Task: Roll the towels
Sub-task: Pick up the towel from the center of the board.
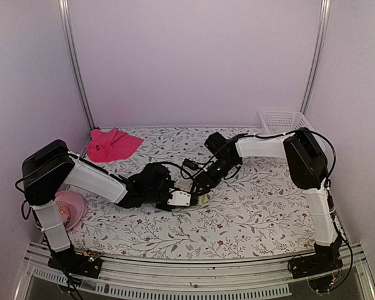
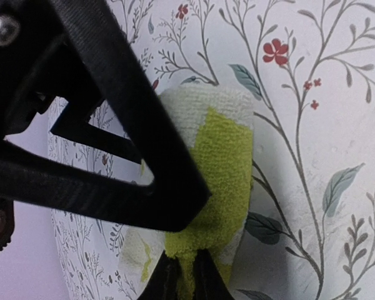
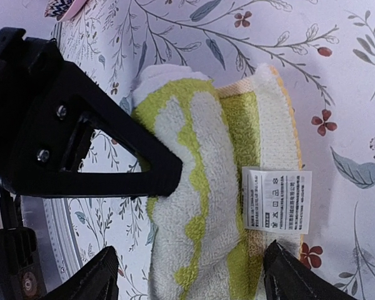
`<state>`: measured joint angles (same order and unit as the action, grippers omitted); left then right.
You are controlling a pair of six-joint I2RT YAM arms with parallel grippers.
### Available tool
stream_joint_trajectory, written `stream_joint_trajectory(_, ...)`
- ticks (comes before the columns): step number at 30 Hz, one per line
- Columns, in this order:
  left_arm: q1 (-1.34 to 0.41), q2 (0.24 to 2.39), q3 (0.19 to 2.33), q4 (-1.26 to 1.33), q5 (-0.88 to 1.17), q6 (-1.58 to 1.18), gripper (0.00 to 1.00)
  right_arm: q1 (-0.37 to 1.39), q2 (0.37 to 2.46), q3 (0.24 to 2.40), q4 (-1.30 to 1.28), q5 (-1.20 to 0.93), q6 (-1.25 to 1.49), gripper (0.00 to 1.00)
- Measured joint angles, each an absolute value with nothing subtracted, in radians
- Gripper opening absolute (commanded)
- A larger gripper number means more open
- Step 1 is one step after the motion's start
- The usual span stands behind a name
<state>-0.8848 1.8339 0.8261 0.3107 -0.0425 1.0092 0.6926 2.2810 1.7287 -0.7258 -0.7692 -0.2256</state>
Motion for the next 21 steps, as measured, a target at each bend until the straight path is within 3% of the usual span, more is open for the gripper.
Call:
stream_joint_trajectory(6,-0.885,1.835,0.834,0.297,-0.043,1.01,0.11,0.693,2.297,1.734,-0.726,-0.782,-0.226,0.8)
stream_joint_trajectory(21,-0.885,1.835,0.846,0.276,-0.041,1.01,0.1,0.67,2.288,1.755,-0.735,-0.661,-0.217,0.91)
